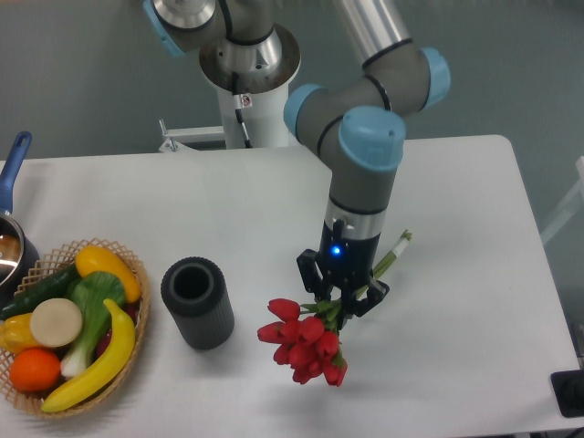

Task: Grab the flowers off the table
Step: 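Lift the held tulip bundle up off the table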

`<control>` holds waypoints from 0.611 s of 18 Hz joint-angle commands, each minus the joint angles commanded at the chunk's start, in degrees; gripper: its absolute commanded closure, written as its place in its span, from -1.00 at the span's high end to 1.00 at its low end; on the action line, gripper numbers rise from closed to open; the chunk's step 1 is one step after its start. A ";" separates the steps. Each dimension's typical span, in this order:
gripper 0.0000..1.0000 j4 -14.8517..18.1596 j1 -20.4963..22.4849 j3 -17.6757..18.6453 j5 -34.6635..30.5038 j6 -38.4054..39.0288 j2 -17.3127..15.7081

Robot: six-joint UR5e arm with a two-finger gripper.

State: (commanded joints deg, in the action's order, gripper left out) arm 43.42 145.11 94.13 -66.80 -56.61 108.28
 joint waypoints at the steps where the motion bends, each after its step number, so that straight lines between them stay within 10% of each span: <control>1: -0.29 0.00 0.17 -0.09 0.88 0.70 -0.61; 11: -0.28 0.09 3.69 -3.78 12.48 7.65 -3.43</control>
State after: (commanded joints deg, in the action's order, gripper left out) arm 43.51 148.79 90.35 -54.33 -48.96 104.86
